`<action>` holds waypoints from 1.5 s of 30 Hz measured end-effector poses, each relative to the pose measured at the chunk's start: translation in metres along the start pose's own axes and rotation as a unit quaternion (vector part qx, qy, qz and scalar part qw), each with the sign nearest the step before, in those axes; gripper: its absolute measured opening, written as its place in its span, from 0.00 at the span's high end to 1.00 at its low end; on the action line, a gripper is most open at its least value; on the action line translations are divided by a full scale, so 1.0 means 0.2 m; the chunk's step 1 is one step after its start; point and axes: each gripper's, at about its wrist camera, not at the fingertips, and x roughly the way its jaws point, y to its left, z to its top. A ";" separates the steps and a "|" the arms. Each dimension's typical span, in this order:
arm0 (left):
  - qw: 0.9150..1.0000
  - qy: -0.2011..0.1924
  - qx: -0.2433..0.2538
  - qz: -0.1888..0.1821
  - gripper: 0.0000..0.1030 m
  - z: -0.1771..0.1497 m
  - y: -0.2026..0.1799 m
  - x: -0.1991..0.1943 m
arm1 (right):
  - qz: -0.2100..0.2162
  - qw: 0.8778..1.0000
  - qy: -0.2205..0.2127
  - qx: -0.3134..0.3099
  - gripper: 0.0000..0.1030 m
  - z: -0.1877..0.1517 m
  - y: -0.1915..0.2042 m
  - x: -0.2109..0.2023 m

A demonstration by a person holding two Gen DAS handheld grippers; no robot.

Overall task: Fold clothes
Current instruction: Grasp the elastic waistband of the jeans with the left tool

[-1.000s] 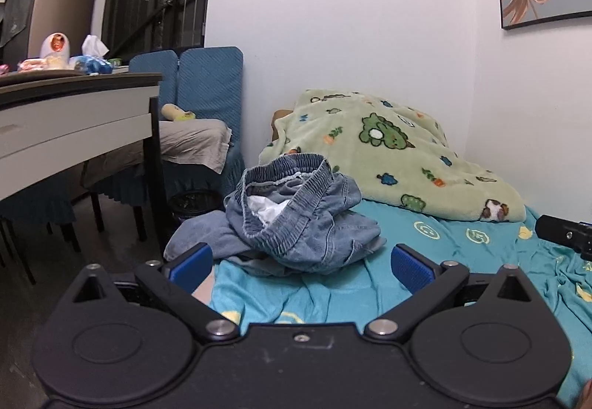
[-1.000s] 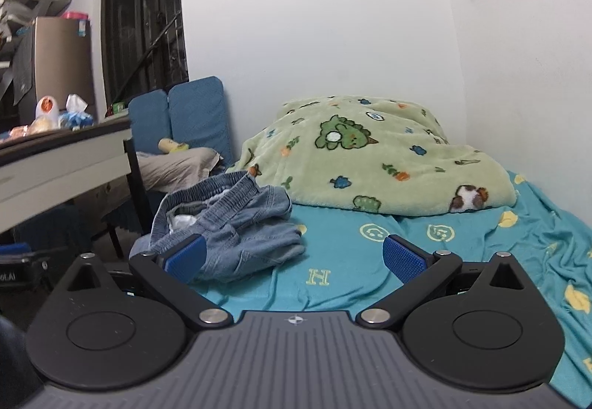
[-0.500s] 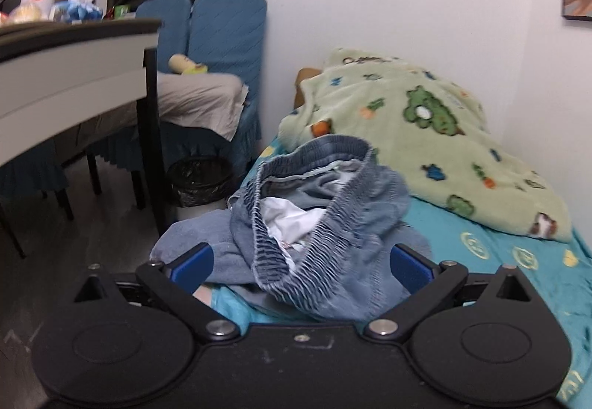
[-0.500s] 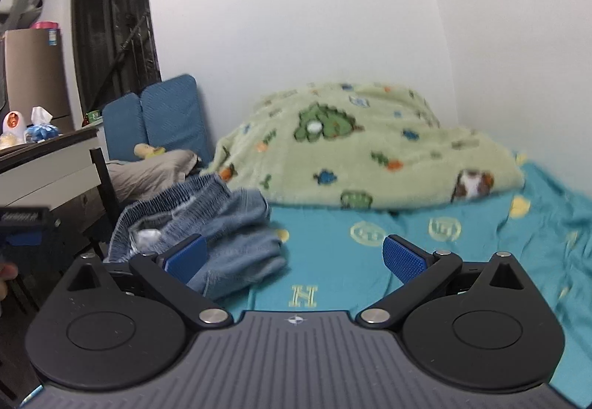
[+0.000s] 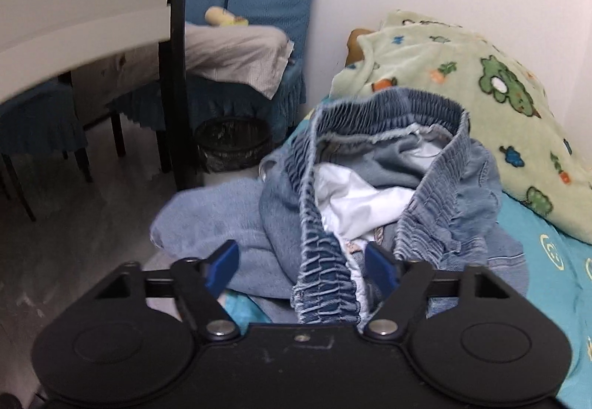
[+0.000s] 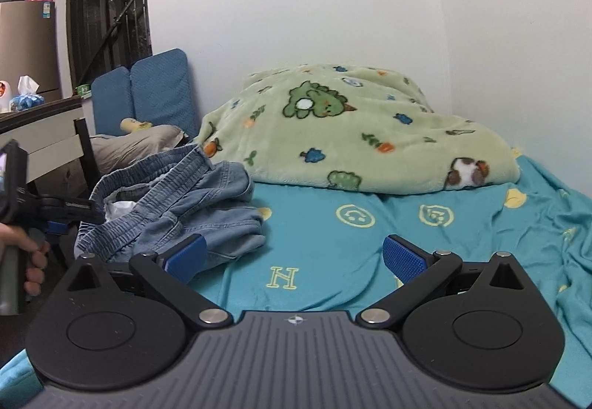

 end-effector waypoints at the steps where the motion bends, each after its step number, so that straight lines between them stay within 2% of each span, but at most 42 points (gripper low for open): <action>1: 1.000 0.004 -0.010 -0.009 0.53 0.00 0.01 0.01 | 0.003 1.000 0.001 0.000 0.00 0.00 0.00 0.01; 4: 0.999 -0.005 -0.013 -0.029 0.73 -0.01 0.00 0.01 | 0.014 1.000 0.002 -0.001 0.00 0.00 0.00 0.03; 5: 1.000 -0.011 -0.007 -0.026 0.76 -0.02 -0.02 0.00 | 0.018 1.000 0.001 0.000 0.00 0.00 0.00 0.03; 6: 1.000 -0.016 -0.001 -0.023 0.85 -0.02 -0.03 -0.03 | 0.021 1.000 0.001 -0.001 0.00 0.00 0.00 0.03; 7: 1.000 -0.021 0.003 -0.019 0.90 -0.02 -0.06 -0.04 | 0.023 1.000 -0.001 -0.003 0.00 0.00 0.01 0.03; 10: 0.999 -0.017 -0.003 -0.031 0.94 -0.01 -0.08 -0.11 | 0.029 1.000 -0.006 -0.010 0.01 0.00 0.02 0.02; 12: 0.999 -0.023 -0.005 -0.043 0.95 -0.02 -0.09 -0.19 | 0.031 0.999 -0.010 -0.013 0.01 0.01 0.02 0.00; 17: 0.997 -0.031 0.033 -0.064 0.95 -0.05 -0.20 -0.41 | 0.029 0.999 -0.018 0.000 0.04 0.03 0.00 -0.04; 21: 0.993 -0.041 0.065 -0.085 0.95 -0.13 -0.29 -0.58 | 0.022 0.999 -0.026 0.015 0.04 0.03 -0.02 -0.09; 26: 0.993 -0.018 0.058 -0.105 0.95 -0.27 -0.36 -0.70 | 0.021 0.999 -0.024 0.033 0.04 0.03 -0.04 -0.13; 33: 0.993 0.010 -0.002 -0.115 0.94 -0.34 -0.32 -0.65 | 0.039 0.999 -0.017 0.017 0.07 0.02 0.00 -0.14; 35: 0.993 0.010 -0.014 -0.116 0.94 -0.34 -0.30 -0.64 | 0.042 0.999 -0.011 0.015 0.11 0.03 0.01 -0.11; 37: 0.993 0.006 -0.022 -0.114 0.93 -0.36 -0.29 -0.62 | 0.051 0.999 -0.002 0.005 0.16 0.06 0.03 -0.06; 42: 0.994 0.009 -0.023 -0.110 0.93 -0.39 -0.31 -0.57 | 0.062 0.997 -0.005 -0.046 0.18 0.16 0.13 0.11; 45: 0.993 0.013 -0.044 -0.108 0.93 -0.39 -0.30 -0.54 | 0.074 0.996 -0.005 -0.056 0.20 0.25 0.18 0.25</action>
